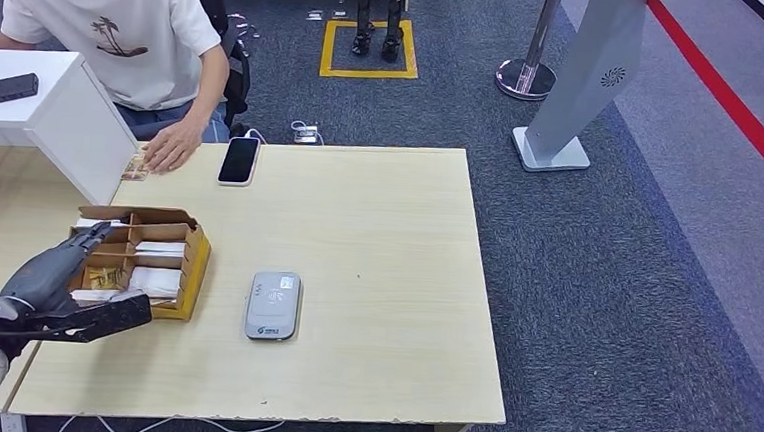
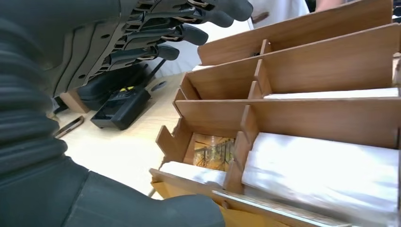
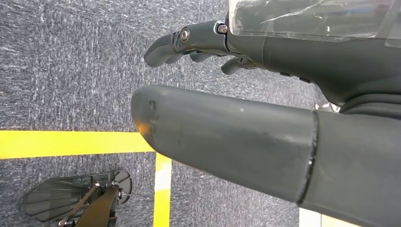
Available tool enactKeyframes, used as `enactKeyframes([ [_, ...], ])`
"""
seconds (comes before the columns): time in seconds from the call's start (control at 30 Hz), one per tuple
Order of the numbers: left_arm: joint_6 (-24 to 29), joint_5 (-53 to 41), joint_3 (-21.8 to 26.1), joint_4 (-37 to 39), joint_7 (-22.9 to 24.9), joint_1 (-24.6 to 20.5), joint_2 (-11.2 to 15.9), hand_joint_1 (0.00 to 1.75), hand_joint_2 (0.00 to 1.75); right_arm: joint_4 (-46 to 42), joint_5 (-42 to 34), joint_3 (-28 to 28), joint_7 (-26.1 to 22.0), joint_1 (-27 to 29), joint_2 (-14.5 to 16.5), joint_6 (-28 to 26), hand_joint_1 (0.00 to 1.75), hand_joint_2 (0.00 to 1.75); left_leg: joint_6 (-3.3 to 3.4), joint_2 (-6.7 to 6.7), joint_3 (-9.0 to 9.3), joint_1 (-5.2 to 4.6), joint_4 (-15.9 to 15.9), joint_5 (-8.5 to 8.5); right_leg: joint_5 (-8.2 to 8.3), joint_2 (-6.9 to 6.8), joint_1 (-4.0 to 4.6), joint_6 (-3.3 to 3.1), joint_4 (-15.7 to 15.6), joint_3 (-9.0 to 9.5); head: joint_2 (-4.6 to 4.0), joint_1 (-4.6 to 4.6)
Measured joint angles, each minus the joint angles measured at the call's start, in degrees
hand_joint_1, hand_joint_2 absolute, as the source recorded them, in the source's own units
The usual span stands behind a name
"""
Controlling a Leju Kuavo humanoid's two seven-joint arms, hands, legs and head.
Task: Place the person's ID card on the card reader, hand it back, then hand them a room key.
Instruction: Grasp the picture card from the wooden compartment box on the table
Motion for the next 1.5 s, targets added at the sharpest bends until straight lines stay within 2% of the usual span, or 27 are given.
enactKeyframes([
  [0.4, 1.4, 0.5, -3.2, -0.5, 0.1, -0.1, -0.5, 0.00, 1.75, 0.0, -0.3, 0.0, 0.0, 0.0, 0.0, 0.0, 0.00, 0.00, 0.00, 0.00, -0.02, 0.00, 0.0, 0.00, 0.00, 0.00, 0.00, 0.00, 0.0, 0.01, 0.00, 0.00],
  [1.3, -0.3, 5.5, -3.7, -4.9, 2.3, 1.8, 5.5, 0.00, 1.75, 0.0, -0.5, 0.0, -0.3, -0.1, -0.1, -0.1, 0.00, 0.00, 0.00, -0.01, -0.04, 0.01, 0.0, 0.00, 0.00, -0.02, 0.00, 0.00, 0.0, 0.02, 0.00, 0.04],
  [1.5, 1.9, 3.3, -3.7, -6.6, 3.8, 4.5, 5.6, 0.00, 1.75, 0.0, -1.4, 0.0, -0.4, 0.0, -0.1, -0.1, 0.00, 0.00, 0.00, -0.01, -0.03, 0.00, 0.0, -0.01, -0.01, -0.02, 0.00, 0.00, 0.0, 0.01, 0.00, 0.05],
])
